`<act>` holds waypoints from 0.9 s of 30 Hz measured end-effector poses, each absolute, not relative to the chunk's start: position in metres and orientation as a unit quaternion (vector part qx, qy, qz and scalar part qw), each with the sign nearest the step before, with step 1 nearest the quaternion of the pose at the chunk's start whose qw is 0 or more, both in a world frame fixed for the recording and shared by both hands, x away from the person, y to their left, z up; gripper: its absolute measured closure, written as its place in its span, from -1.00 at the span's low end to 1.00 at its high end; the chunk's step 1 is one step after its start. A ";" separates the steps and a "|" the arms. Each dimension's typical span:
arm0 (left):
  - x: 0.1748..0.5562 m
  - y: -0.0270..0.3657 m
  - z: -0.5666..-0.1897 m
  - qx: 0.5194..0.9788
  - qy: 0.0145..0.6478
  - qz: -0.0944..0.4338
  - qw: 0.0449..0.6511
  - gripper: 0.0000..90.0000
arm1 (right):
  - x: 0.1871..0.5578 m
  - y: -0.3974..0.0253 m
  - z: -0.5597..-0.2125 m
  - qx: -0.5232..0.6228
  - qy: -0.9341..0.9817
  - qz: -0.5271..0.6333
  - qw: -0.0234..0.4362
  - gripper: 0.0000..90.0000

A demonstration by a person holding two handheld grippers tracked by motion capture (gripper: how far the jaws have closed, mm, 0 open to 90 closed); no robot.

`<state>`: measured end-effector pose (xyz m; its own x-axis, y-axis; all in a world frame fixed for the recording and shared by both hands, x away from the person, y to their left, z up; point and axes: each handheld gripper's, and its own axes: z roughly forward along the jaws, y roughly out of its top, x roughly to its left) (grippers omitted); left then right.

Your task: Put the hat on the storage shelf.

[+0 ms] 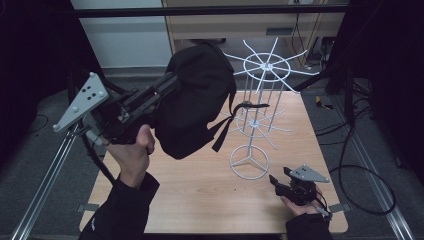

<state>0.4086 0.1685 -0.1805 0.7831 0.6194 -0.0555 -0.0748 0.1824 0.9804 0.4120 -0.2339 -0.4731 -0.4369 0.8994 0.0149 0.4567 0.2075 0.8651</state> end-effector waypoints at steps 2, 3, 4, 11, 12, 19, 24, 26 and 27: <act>0.415 0.163 -0.188 0.604 0.229 0.221 0.731 0.74 | 0.412 -0.234 -0.473 0.464 0.732 0.427 0.259 -0.14; 0.416 0.161 -0.190 0.607 0.230 0.218 0.729 0.74 | 0.412 -0.234 -0.473 0.464 0.732 0.427 0.258 -0.14; 0.418 0.160 -0.192 0.609 0.230 0.211 0.729 0.74 | 0.412 -0.234 -0.473 0.463 0.732 0.427 0.259 -0.14; 0.425 0.156 -0.205 0.625 0.235 0.195 0.718 0.73 | 0.412 -0.234 -0.474 0.462 0.735 0.424 0.257 -0.14; 0.425 0.157 -0.207 0.627 0.236 0.194 0.716 0.73 | 0.412 -0.234 -0.474 0.462 0.735 0.424 0.257 -0.14; 0.432 0.156 -0.225 0.657 0.243 0.185 0.689 0.73 | 0.412 -0.233 -0.474 0.462 0.736 0.424 0.255 -0.14; 0.436 0.152 -0.235 0.670 0.248 0.182 0.675 0.72 | 0.412 -0.233 -0.475 0.463 0.737 0.422 0.254 -0.15; 0.439 0.147 -0.242 0.680 0.251 0.179 0.665 0.71 | 0.412 -0.233 -0.475 0.463 0.737 0.421 0.254 -0.15; 0.439 0.146 -0.244 0.683 0.251 0.179 0.662 0.71 | 0.412 -0.233 -0.475 0.463 0.737 0.421 0.254 -0.15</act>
